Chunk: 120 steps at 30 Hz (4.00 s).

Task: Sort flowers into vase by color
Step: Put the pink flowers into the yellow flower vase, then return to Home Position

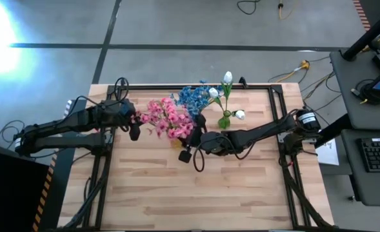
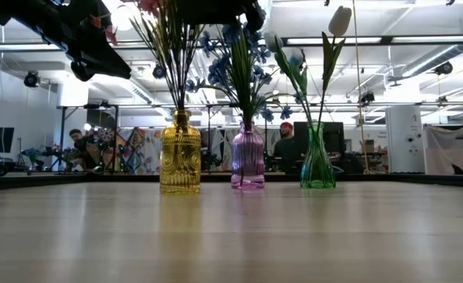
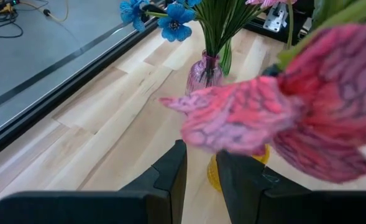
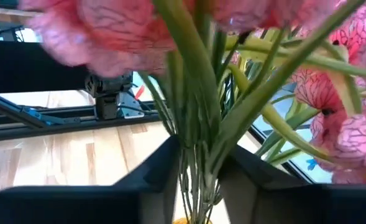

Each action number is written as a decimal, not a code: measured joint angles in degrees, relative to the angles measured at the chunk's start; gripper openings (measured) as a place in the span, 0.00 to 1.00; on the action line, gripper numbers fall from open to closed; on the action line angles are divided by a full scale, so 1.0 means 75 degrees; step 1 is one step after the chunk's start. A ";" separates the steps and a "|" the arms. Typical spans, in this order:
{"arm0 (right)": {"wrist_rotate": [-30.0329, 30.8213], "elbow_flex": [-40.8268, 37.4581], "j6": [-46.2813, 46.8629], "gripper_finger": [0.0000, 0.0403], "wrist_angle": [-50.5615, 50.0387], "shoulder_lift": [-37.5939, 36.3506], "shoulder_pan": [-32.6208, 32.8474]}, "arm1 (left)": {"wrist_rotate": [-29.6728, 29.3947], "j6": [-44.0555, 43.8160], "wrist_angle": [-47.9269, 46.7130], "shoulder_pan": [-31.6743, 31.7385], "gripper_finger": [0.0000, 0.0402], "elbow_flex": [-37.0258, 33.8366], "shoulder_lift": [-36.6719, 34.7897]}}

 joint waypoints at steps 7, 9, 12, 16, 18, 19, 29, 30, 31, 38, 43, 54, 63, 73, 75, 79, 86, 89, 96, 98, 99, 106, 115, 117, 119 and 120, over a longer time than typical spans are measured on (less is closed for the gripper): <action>-0.0032 0.0035 -0.0034 0.04 -0.0033 0.0000 -0.0077 | 0.0004 0.0028 0.0000 0.0000 0.19 0.0000 0.0000; -0.0040 0.0047 -0.0038 0.04 -0.0042 0.0000 -0.0115 | 0.0006 0.0029 0.0000 0.0000 0.19 -0.0001 0.0000; -0.0084 0.0050 0.0024 0.04 -0.0040 -0.0002 -0.0162 | 0.0006 0.0029 0.0000 0.0000 0.19 -0.0003 0.0000; -0.0284 0.0050 0.0143 0.03 -0.0054 0.0000 -0.0223 | 0.0009 0.0029 0.0000 0.0000 0.19 -0.0006 0.0000; -0.0327 0.0050 0.0188 0.03 -0.0059 0.0015 -0.0246 | 0.0009 0.0029 0.0000 0.0000 0.19 -0.0006 0.0003; -0.0364 0.0050 0.0192 0.03 -0.0061 0.0015 -0.0258 | 0.0009 0.0029 0.0000 0.0000 0.19 -0.0006 0.0003; -0.0912 0.0160 0.0691 0.03 -0.0639 0.0023 -0.0431 | 0.0017 0.0029 0.0003 0.0000 0.19 -0.0009 0.0009; -0.1016 0.0190 0.0806 0.03 -0.0779 0.0023 -0.0484 | 0.0017 0.0029 0.0003 0.0000 0.19 -0.0009 0.0009; -0.1075 0.0208 0.0884 0.03 -0.0841 0.0023 -0.0518 | 0.0019 0.0029 0.0006 0.0000 0.19 -0.0009 0.0009; -0.1099 0.0213 0.0867 0.03 -0.0938 0.0034 -0.0553 | 0.0047 0.0026 0.0006 0.0000 0.19 -0.0009 0.0009; -0.1102 0.0213 0.0927 0.03 -0.0947 0.0067 -0.0553 | 0.0044 0.0026 0.0006 0.0000 0.19 -0.0009 0.0009; -0.1067 0.0204 0.1078 0.03 -0.1040 0.0067 -0.0516 | 0.0038 -0.0029 0.0006 0.0000 0.19 -0.0009 0.0009; -0.1009 0.0201 0.0987 0.12 -0.1030 0.0067 -0.0416 | 0.0019 -0.0173 -0.0073 0.0000 0.19 -0.0009 -0.0008; -0.0798 0.0198 0.0897 0.38 -0.1030 0.0030 -0.0275 | 0.0003 -0.0262 -0.0136 0.0000 0.19 -0.0003 -0.0159; -0.0796 0.0198 0.0897 0.41 -0.1027 0.0004 -0.0249 | 0.0003 -0.0262 -0.0131 0.0000 0.19 -0.0003 -0.0186; -0.0777 0.0198 0.0870 0.46 -0.1033 -0.0003 -0.0234 | 0.0006 -0.0262 -0.0128 0.0000 0.19 0.0000 -0.0200; -0.0399 0.0198 0.0845 0.53 -0.1103 -0.0003 -0.0151 | 0.0009 -0.0259 -0.0164 0.0000 0.19 0.0000 -0.0201; -0.0399 0.0198 0.0845 0.54 -0.1103 -0.0003 -0.0106 | 0.0009 -0.0228 -0.0237 0.0000 0.19 0.0000 -0.0198; -0.0388 0.0198 0.0907 0.57 -0.1389 -0.0174 -0.0097 | 0.0012 -0.0219 -0.0259 0.0000 0.19 0.0000 -0.0201; -0.0379 0.0198 0.0913 0.57 -0.1551 -0.0253 -0.0068 | 0.0012 -0.0207 -0.0270 0.0000 0.19 0.0000 -0.0198; -0.0379 0.0198 0.0914 0.57 -0.1566 -0.0275 -0.0047 | 0.0012 -0.0204 -0.0272 0.0000 0.19 0.0000 -0.0198; -0.0382 0.0198 0.0860 0.57 -0.1691 -0.0457 0.0102 | 0.0030 -0.0231 -0.0512 0.0000 0.19 0.0050 -0.0268; -0.0385 0.0198 0.0742 0.57 -0.2008 -0.0621 0.0206 | 0.0050 -0.0396 -0.1689 0.0000 0.19 0.0885 -0.0294; -0.0383 0.0198 0.0711 0.57 -0.2136 -0.0686 0.0235 | 0.0047 -0.0396 -0.1867 0.0000 0.19 0.1144 -0.0291; -0.0387 0.0198 0.0710 0.57 -0.2265 -0.0804 0.0285 | 0.0041 -0.0358 -0.2075 0.0000 0.19 0.1393 -0.0294; -0.0382 0.0198 0.0708 0.57 -0.2307 -0.0852 0.0298 | 0.0039 -0.0315 -0.2186 0.0000 0.19 0.1507 -0.0294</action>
